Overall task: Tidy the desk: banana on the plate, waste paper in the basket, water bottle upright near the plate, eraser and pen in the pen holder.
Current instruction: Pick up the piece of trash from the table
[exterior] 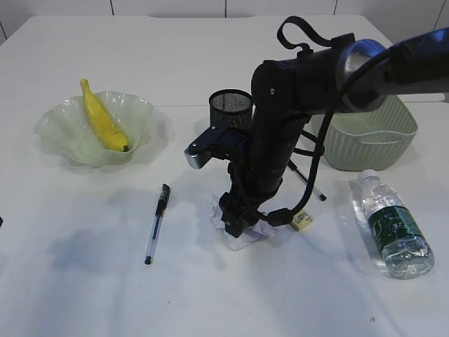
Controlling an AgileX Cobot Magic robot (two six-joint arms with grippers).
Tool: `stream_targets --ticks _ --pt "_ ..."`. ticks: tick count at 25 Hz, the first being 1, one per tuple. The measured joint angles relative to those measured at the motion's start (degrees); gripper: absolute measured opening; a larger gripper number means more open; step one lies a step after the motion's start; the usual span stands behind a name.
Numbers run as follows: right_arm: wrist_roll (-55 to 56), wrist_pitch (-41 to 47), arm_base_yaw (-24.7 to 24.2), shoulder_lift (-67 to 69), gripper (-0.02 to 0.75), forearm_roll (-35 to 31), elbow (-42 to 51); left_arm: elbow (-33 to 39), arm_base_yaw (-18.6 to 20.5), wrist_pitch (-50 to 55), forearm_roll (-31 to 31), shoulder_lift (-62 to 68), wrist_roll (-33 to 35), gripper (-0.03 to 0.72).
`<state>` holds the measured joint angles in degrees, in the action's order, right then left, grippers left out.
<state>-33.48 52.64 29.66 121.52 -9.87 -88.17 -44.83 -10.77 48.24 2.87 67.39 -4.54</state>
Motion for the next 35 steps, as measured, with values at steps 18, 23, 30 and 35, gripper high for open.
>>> stream_targets --ticks 18,23,30,35 --pt "1.4 1.1 0.0 0.0 0.030 -1.7 -1.3 0.0 0.0 0.0 0.0 0.0 0.0 0.498" --pt "1.5 6.8 0.0 0.0 0.026 -1.9 -5.5 0.0 0.0 0.0 0.0 0.0 0.0 0.497" --pt "7.4 11.2 0.1 -0.3 0.024 1.5 -10.2 0.0 0.0 0.0 0.0 0.0 0.0 0.497" --pt "8.0 14.6 -0.6 -3.0 0.024 4.4 -11.0 0.0 0.0 0.0 0.0 0.0 0.0 0.497"
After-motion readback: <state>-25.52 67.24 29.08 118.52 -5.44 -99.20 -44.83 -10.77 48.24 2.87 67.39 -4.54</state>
